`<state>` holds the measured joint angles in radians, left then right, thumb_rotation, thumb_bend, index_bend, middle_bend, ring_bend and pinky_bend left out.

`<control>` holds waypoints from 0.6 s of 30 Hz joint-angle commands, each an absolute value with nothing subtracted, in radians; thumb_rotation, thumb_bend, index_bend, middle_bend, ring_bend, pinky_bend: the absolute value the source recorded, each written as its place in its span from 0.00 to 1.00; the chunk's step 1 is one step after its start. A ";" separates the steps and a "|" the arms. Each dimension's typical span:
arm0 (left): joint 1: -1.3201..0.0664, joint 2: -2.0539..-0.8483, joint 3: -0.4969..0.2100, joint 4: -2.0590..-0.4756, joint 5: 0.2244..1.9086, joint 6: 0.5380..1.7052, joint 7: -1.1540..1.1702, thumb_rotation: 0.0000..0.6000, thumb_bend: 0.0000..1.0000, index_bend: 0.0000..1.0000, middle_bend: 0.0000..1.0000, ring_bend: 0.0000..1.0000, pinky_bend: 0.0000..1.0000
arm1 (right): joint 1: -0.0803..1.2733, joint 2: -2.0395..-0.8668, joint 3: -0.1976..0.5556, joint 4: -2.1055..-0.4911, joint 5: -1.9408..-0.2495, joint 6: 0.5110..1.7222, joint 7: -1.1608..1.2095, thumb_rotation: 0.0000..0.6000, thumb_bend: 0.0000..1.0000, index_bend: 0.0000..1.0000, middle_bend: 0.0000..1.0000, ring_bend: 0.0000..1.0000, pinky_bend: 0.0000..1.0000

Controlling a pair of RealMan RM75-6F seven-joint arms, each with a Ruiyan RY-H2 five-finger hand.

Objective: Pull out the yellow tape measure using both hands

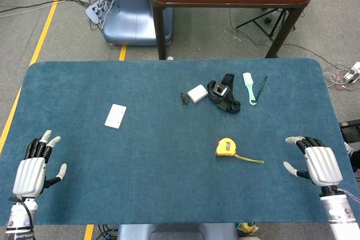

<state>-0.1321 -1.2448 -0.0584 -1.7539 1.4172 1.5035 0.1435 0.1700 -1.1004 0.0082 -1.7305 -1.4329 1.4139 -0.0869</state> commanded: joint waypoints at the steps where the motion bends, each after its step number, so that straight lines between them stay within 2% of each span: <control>1: -0.132 -1.246 -0.057 -1.754 1.418 1.499 0.140 1.00 0.35 0.13 0.00 0.00 0.00 | 0.164 -1.094 0.007 -1.743 -1.432 1.411 -0.098 1.00 0.28 0.33 0.37 0.30 0.29; 9: -0.128 -1.248 -0.059 -1.758 1.430 1.501 0.129 1.00 0.35 0.13 0.00 0.00 0.00 | 0.194 -1.106 0.019 -1.786 -1.407 1.339 -0.152 1.00 0.27 0.33 0.37 0.30 0.29; 18: -0.122 -1.223 -0.061 -1.789 1.426 1.494 0.120 1.00 0.35 0.13 0.00 0.00 0.00 | 0.336 -1.195 0.070 -1.786 -1.303 1.124 -0.286 1.00 0.25 0.29 0.34 0.31 0.29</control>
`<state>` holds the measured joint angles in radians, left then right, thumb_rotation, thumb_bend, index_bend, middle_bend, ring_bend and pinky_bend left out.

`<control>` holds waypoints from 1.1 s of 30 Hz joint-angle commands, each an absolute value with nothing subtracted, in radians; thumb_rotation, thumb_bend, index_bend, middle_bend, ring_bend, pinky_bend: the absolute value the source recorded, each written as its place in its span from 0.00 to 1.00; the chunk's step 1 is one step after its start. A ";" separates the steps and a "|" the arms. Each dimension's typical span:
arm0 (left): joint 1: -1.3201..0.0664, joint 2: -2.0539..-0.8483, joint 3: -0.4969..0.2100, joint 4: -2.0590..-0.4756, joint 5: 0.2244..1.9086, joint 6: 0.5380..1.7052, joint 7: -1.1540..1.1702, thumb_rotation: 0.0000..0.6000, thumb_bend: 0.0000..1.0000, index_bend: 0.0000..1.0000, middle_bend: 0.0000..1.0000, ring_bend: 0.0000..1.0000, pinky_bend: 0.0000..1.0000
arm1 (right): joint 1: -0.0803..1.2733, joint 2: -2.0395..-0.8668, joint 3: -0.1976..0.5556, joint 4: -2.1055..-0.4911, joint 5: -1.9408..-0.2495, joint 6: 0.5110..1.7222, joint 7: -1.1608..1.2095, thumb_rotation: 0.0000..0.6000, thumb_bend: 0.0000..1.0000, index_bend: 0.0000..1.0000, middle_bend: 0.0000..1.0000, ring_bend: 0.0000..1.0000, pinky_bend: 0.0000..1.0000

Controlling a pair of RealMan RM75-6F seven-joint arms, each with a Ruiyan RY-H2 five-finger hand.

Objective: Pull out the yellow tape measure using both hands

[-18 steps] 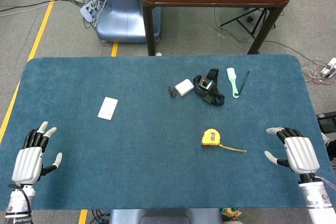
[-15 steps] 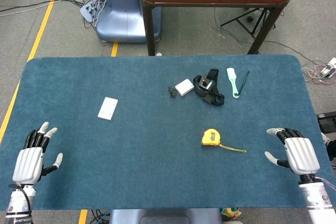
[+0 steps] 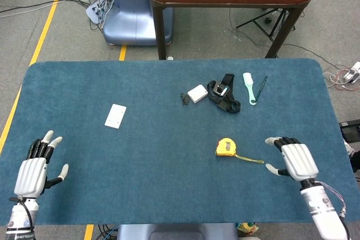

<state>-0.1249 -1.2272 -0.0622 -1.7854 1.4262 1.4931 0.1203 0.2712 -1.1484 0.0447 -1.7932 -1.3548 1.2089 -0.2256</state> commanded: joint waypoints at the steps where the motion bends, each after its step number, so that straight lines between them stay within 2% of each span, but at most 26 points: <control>1: -0.120 -1.222 -0.062 -1.791 1.425 1.496 0.120 1.00 0.35 0.13 0.00 0.00 0.00 | 0.353 -1.208 0.075 -1.780 -1.288 1.100 -0.301 1.00 0.25 0.29 0.33 0.31 0.29; 5: -0.113 -1.220 -0.064 -1.792 1.421 1.504 0.121 1.00 0.35 0.13 0.00 0.00 0.00 | 0.425 -1.267 0.099 -1.743 -1.226 1.011 -0.353 1.00 0.24 0.27 0.31 0.29 0.29; 13: -0.104 -1.222 -0.066 -1.791 1.423 1.514 0.128 1.00 0.35 0.13 0.00 0.00 0.00 | 0.526 -1.364 0.123 -1.653 -1.123 0.921 -0.439 1.00 0.20 0.25 0.29 0.27 0.29; 33: -0.110 -1.241 -0.076 -1.783 1.407 1.490 0.128 1.00 0.34 0.13 0.00 0.00 0.00 | 0.609 -1.465 0.096 -1.513 -1.037 0.870 -0.475 1.00 0.20 0.25 0.30 0.27 0.29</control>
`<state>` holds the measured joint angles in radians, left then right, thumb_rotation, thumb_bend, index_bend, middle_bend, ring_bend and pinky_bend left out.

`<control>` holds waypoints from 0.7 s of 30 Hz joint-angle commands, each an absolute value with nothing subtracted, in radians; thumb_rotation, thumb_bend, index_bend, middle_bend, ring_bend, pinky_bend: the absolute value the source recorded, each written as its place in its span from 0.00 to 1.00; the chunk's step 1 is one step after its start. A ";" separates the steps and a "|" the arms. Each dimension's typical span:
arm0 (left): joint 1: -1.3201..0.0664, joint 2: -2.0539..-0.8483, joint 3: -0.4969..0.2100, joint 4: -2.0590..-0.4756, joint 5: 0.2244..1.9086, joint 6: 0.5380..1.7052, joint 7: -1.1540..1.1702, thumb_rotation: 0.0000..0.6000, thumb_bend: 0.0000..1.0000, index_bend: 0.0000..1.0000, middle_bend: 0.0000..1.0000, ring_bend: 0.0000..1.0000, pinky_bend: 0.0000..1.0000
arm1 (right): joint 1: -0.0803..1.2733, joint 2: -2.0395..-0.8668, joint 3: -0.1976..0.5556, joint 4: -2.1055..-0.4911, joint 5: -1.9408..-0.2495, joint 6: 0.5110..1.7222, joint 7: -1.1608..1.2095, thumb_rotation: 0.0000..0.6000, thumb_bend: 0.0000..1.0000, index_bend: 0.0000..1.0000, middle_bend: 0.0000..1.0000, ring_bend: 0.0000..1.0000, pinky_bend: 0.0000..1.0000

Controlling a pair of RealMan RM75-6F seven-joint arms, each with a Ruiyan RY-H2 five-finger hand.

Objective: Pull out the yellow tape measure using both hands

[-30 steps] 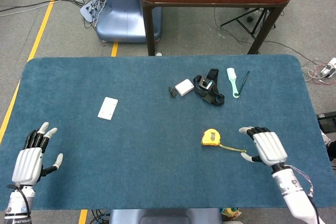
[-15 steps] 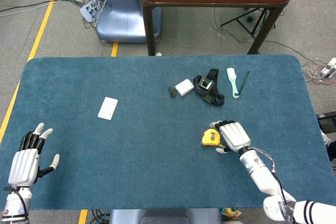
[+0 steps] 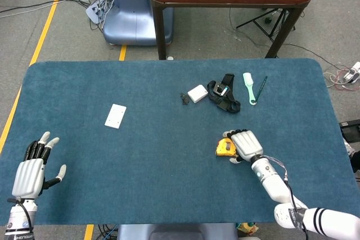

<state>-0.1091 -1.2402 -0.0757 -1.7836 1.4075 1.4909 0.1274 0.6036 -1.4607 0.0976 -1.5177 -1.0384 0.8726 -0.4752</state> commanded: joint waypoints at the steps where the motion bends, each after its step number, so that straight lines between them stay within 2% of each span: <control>1: -0.110 -1.241 -0.077 -1.784 1.407 1.490 0.128 1.00 0.34 0.13 0.00 0.00 0.00 | 0.611 -1.467 0.095 -1.509 -1.036 0.869 -0.476 1.00 0.20 0.25 0.31 0.27 0.29; 13: -0.109 -1.251 -0.081 -1.778 1.403 1.489 0.124 1.00 0.34 0.13 0.00 0.00 0.00 | 0.638 -1.479 0.078 -1.488 -1.010 0.847 -0.473 1.00 0.27 0.25 0.32 0.27 0.29; 21: -0.119 -1.255 -0.088 -1.769 1.399 1.475 0.119 1.00 0.34 0.13 0.00 0.00 0.00 | 0.651 -1.492 0.069 -1.485 -1.007 0.850 -0.479 1.00 0.35 0.35 0.37 0.29 0.29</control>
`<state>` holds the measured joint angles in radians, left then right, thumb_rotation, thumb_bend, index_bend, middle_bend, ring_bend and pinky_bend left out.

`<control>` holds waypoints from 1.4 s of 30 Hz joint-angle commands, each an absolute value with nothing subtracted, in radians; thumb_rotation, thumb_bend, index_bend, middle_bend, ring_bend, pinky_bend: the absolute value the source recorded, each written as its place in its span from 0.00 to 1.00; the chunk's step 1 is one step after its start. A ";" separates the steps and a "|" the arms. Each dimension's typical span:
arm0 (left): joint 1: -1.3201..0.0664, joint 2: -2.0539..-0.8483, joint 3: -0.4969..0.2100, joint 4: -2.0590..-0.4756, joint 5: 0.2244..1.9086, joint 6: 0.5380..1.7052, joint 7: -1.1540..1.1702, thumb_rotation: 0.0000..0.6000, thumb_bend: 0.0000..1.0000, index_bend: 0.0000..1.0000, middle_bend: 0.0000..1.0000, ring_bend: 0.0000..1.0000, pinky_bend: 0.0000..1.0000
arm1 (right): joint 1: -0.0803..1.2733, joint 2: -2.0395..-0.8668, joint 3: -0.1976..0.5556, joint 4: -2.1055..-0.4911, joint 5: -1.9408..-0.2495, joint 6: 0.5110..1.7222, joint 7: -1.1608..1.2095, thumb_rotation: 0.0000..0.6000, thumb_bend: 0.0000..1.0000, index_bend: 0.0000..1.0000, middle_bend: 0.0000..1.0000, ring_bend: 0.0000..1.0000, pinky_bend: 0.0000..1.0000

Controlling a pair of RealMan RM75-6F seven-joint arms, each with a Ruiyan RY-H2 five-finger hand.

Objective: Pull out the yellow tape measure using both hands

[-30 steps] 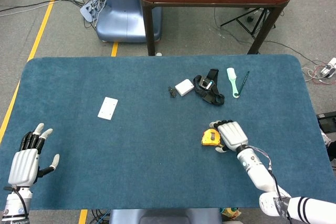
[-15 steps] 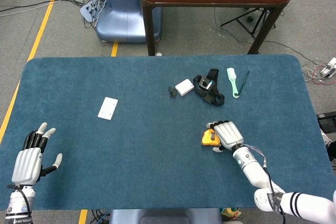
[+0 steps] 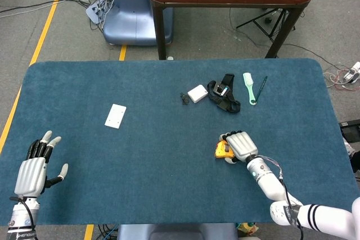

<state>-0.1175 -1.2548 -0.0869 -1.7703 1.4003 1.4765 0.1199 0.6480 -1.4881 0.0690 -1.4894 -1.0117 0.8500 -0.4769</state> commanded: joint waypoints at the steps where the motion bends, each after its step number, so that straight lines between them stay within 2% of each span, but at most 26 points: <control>1: -0.121 -1.256 -0.088 -1.767 1.399 1.472 0.118 1.00 0.34 0.13 0.00 0.00 0.00 | 0.653 -1.495 0.070 -1.481 -1.003 0.851 -0.479 1.00 0.36 0.35 0.37 0.29 0.29; 6: -0.123 -1.257 -0.090 -1.761 1.396 1.467 0.113 1.00 0.34 0.13 0.00 0.00 0.00 | 0.659 -1.503 0.069 -1.478 -1.010 0.855 -0.472 1.00 0.37 0.38 0.40 0.31 0.29; 9: -0.128 -1.254 -0.096 -1.758 1.389 1.459 0.107 1.00 0.34 0.13 0.00 0.00 0.00 | 0.657 -1.508 0.070 -1.478 -1.028 0.870 -0.459 1.00 0.48 0.44 0.45 0.35 0.29; 11: -0.137 -1.247 -0.104 -1.760 1.385 1.447 0.094 1.00 0.34 0.13 0.00 0.00 0.00 | 0.655 -1.507 0.072 -1.486 -1.044 0.884 -0.448 1.00 0.59 0.49 0.50 0.38 0.29; 14: -0.160 -1.230 -0.121 -1.774 1.372 1.408 0.054 1.00 0.34 0.13 0.00 0.00 0.00 | 0.653 -1.495 0.083 -1.513 -1.060 0.909 -0.441 1.00 0.68 0.55 0.55 0.44 0.30; 17: -0.196 -1.217 -0.150 -1.787 1.359 1.361 0.007 1.00 0.34 0.13 0.00 0.00 0.00 | 0.659 -1.481 0.104 -1.558 -1.055 0.931 -0.448 1.00 0.73 0.59 0.59 0.48 0.32; 28: -0.360 -1.246 -0.259 -1.808 1.262 1.157 -0.162 1.00 0.34 0.11 0.00 0.00 0.00 | 0.723 -1.462 0.184 -1.742 -0.908 1.000 -0.593 1.00 0.76 0.64 0.63 0.54 0.35; 37: -0.470 -1.342 -0.275 -1.770 1.191 1.050 -0.139 1.00 0.34 0.02 0.00 0.00 0.00 | 0.802 -1.514 0.254 -1.813 -0.735 1.097 -0.710 1.00 0.78 0.65 0.64 0.57 0.36; 42: -0.518 -1.394 -0.280 -1.750 1.161 1.019 -0.114 1.00 0.34 0.00 0.00 0.00 0.00 | 0.839 -1.564 0.285 -1.819 -0.666 1.156 -0.744 1.00 0.78 0.66 0.65 0.59 0.36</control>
<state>-0.5084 -1.3840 -0.2782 -1.7561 1.1685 1.0264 -0.1216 0.8241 -1.5467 0.2719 -1.8156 -0.6849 1.1412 -0.7321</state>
